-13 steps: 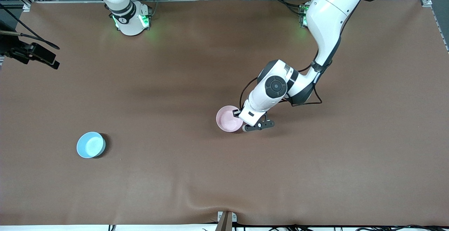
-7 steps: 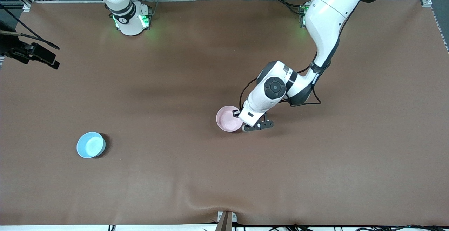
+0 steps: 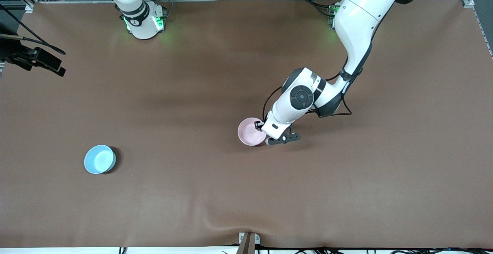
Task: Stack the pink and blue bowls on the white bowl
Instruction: 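Raise the left gripper away while the right gripper reaches the blue bowl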
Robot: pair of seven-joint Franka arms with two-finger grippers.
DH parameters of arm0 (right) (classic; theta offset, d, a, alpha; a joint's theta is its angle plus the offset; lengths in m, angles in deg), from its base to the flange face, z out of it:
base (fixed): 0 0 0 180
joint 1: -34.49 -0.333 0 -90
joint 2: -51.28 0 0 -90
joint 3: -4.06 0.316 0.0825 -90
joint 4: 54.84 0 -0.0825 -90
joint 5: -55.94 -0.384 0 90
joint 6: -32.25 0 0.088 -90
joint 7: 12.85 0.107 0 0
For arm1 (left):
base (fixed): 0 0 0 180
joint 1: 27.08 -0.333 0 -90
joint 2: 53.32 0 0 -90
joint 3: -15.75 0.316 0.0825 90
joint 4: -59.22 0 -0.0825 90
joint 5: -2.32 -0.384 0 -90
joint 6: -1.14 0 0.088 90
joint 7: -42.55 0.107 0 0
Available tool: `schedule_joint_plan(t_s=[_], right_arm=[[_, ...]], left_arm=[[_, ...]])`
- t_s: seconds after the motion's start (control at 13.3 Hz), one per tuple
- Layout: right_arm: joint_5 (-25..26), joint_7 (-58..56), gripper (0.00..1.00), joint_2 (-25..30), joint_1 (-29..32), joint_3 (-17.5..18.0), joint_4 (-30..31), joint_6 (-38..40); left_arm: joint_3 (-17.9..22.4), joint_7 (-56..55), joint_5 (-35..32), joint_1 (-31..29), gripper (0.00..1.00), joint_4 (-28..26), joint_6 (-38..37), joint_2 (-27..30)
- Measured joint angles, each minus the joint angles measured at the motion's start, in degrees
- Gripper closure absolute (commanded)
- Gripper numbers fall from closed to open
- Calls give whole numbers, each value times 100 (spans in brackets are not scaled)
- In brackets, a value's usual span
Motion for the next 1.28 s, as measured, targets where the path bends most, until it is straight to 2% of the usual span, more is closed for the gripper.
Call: schedule_joint_plan(t_s=[0.23, 0.53, 0.75, 0.98, 1.28], right_arm=[[0, 0, 0, -14, 0, 0, 0, 0], [69, -1, 0, -134, 9, -35, 3, -26], [318, -5, 0, -342, 29, -79, 5, -62], [332, -5, 0, -383, 28, -89, 4, -73], [327, -4, 0, -394, 169, -113, 2, -152]], left_arm=[[7, 0, -3, -24, 0, 111, -167, 164], [47, 0, -291, -184, 0, 156, -1086, 845], [63, 0, -387, -445, 0, 169, -1642, 1368], [74, 25, -404, -790, 0, 173, -2136, 1773], [82, 714, -419, -1252, 0, 175, -2766, 2152]])
